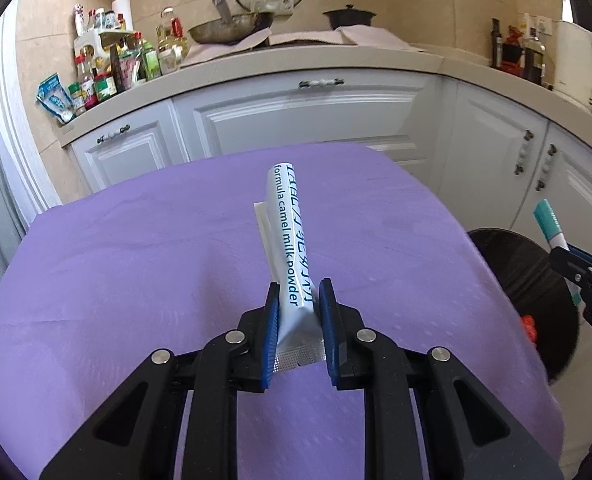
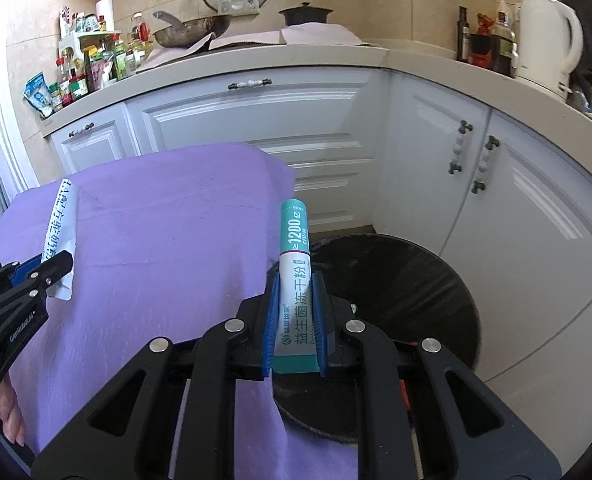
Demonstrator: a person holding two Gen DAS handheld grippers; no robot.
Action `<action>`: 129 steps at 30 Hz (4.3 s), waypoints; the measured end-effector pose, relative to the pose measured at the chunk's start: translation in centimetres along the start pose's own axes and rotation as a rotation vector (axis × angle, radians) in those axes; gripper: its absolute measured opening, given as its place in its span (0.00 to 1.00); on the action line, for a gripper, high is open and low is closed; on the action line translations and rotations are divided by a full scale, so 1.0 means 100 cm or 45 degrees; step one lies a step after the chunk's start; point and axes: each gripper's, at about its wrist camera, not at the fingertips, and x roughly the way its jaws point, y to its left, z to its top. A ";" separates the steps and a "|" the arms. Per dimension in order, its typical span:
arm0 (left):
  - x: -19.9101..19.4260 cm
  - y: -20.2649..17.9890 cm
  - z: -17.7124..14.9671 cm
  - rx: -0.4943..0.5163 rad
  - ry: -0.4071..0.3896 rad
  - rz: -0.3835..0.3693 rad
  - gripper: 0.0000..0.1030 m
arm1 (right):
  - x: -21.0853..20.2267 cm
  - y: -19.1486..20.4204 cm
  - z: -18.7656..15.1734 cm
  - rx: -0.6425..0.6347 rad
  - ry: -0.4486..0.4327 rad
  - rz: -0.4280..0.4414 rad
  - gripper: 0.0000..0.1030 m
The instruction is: Collect trash
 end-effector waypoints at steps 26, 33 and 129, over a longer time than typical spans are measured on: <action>-0.040 -0.098 -0.005 0.193 -0.140 -0.216 0.20 | -0.034 -0.076 -0.007 0.126 -0.094 -0.181 0.15; -0.029 -0.123 0.003 0.235 -0.158 -0.250 0.20 | -0.023 -0.086 -0.002 0.130 -0.096 -0.191 0.16; -0.099 -0.069 0.009 0.020 -0.270 -0.182 0.82 | -0.136 -0.042 -0.012 0.093 -0.349 -0.320 0.90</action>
